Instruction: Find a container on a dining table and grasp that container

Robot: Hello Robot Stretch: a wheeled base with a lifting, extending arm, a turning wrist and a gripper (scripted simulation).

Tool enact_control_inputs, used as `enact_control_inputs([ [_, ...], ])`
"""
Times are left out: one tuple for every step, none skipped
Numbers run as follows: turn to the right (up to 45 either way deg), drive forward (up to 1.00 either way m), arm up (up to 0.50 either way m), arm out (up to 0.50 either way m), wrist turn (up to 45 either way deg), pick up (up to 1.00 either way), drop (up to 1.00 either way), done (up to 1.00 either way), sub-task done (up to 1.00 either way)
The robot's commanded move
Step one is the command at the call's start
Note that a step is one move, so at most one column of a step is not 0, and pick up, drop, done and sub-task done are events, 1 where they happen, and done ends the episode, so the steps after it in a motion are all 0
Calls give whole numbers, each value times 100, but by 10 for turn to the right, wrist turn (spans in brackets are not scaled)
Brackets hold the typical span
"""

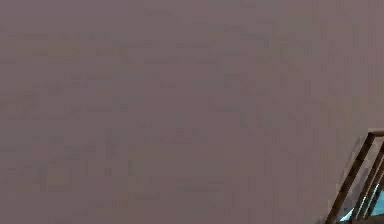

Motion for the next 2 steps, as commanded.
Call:
enact_control_inputs([
  [0,0,10,0,0,0,0,0,0],
  [0,0,0,0,0,0,0,100,0],
])
